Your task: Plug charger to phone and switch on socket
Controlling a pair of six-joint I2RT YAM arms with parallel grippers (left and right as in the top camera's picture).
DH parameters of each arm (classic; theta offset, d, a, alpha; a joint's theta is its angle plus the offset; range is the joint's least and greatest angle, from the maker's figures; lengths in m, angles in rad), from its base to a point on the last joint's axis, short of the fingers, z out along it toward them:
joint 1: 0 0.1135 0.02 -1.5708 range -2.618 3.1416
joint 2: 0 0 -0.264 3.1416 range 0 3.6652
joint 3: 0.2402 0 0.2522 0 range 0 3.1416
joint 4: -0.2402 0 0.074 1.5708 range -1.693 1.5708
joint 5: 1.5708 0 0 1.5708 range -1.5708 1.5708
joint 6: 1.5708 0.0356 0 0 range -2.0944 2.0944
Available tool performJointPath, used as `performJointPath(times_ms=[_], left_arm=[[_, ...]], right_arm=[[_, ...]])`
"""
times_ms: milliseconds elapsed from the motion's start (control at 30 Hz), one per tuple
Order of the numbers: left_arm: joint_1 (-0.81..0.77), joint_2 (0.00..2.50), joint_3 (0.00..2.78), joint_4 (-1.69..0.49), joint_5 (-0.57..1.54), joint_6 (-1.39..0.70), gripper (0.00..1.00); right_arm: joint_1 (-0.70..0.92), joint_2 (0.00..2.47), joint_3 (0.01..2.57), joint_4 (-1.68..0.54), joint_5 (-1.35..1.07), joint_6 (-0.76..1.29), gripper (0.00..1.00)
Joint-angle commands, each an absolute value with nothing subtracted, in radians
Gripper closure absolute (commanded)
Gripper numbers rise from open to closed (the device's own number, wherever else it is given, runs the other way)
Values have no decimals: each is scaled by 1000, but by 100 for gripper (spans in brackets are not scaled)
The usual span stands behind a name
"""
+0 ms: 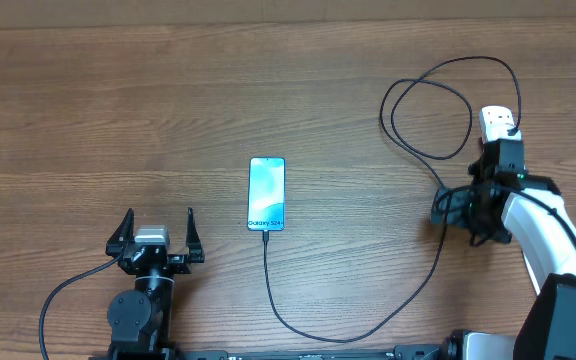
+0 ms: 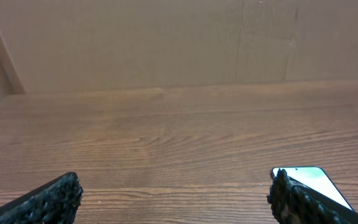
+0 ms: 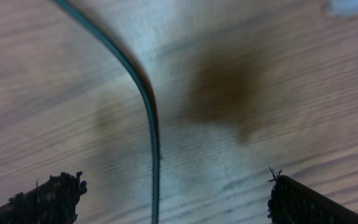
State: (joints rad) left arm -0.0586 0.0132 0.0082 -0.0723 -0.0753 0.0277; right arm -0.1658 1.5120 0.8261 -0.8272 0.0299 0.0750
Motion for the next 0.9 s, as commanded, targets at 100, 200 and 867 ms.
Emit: performJointPath(times_ms=[100,200,867], left_arm=[[-60,4,5,-71,-73,15,0],[-60,4,4,-71,-74,15,0],[-60,4,4,-71,-73,15,0]], right_arm=[[-163,1503,769,-819,33,77,0],[-163,1497,766,-818,33,77,0],[-163,1209,765,-816,32,77,0]])
